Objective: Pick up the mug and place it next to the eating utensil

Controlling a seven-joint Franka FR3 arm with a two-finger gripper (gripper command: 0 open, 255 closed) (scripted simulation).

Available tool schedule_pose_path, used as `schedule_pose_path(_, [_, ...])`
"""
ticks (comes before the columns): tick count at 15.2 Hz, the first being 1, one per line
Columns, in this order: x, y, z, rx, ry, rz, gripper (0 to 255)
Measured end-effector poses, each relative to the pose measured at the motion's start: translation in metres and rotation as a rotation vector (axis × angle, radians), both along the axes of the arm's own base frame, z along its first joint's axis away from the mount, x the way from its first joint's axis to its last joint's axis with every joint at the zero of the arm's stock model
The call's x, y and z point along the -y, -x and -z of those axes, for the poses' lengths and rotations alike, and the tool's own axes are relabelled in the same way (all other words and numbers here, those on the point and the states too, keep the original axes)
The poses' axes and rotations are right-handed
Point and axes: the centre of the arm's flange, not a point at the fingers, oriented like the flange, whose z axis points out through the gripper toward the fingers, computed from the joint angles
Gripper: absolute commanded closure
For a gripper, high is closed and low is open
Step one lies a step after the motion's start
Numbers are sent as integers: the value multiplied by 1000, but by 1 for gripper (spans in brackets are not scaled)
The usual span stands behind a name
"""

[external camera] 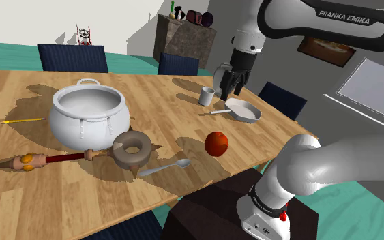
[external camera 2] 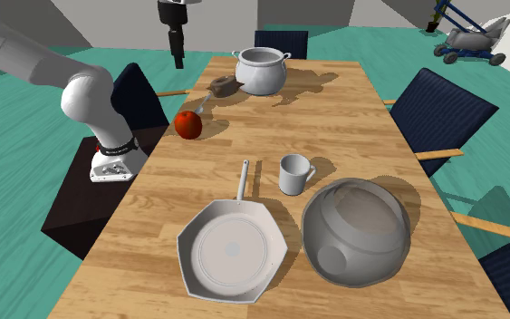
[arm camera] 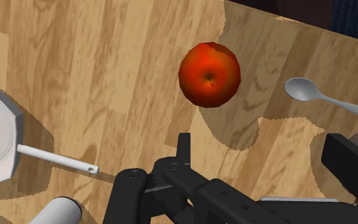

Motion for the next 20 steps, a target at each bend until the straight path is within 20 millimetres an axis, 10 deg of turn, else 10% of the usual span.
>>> schedule_pose_path(20, [165, -143, 90, -17, 24, -59, 0])
